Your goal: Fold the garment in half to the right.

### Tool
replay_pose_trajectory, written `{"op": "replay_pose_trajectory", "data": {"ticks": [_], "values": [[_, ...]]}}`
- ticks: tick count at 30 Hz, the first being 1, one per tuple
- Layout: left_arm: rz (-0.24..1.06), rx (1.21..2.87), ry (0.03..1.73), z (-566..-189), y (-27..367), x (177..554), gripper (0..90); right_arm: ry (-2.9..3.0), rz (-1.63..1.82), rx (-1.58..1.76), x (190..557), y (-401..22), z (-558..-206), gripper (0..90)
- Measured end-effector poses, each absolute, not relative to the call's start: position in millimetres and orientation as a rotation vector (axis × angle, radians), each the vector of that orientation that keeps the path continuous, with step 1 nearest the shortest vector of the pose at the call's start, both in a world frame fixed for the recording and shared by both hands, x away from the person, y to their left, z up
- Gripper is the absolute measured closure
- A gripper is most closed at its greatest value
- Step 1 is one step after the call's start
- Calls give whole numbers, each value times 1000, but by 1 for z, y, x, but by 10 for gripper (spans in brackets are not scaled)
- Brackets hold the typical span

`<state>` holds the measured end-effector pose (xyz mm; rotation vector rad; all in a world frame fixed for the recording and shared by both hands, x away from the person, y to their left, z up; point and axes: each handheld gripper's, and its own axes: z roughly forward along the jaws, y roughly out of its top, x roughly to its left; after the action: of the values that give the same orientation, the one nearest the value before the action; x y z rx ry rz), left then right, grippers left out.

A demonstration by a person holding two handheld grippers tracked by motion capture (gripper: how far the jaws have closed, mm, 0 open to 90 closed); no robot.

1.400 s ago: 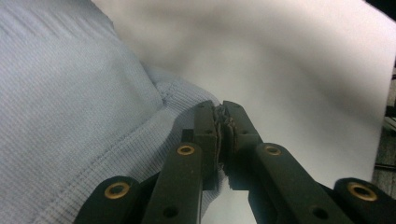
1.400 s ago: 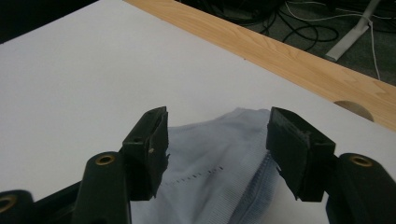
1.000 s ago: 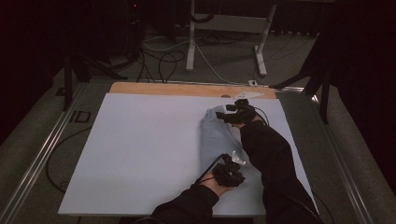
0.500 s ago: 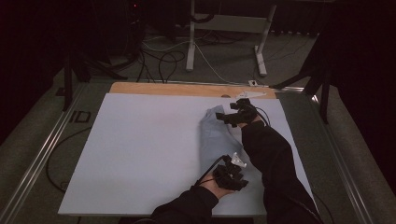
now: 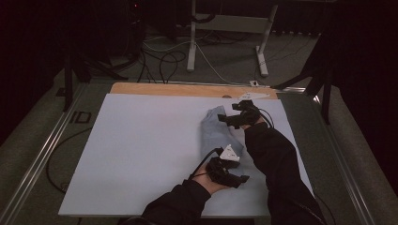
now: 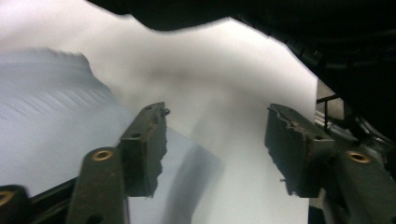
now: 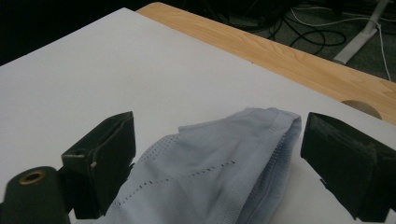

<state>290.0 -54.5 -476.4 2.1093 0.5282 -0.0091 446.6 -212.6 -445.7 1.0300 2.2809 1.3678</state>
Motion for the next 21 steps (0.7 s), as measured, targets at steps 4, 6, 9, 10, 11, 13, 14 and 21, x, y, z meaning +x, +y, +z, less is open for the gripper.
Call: {"op": "replay_pose_trajectory", "data": {"ticks": [4,6,9,10,11,13,14,21], "values": [[-10,2062,511,-470,-41,296,280,2278,1368,1017,445,-213,-446,101],[-8,2045,502,-468,-34,300,234,2279,1382,1020,444,-213,-447,101],[-4,2039,480,-464,-26,305,144,2286,1378,1009,442,-211,-447,101],[3,2044,475,-463,-23,306,128,2286,1388,1008,441,-211,-448,101],[15,2048,472,-463,-21,307,97,2288,1392,1004,440,-211,-448,102],[32,2034,469,-462,-16,310,25,2300,1383,995,438,-210,-450,102],[30,2025,465,-461,-13,312,4,2300,1383,992,436,-209,-450,102],[75,1998,465,-455,8,319,3,2304,1405,967,427,-210,-448,105]]}}
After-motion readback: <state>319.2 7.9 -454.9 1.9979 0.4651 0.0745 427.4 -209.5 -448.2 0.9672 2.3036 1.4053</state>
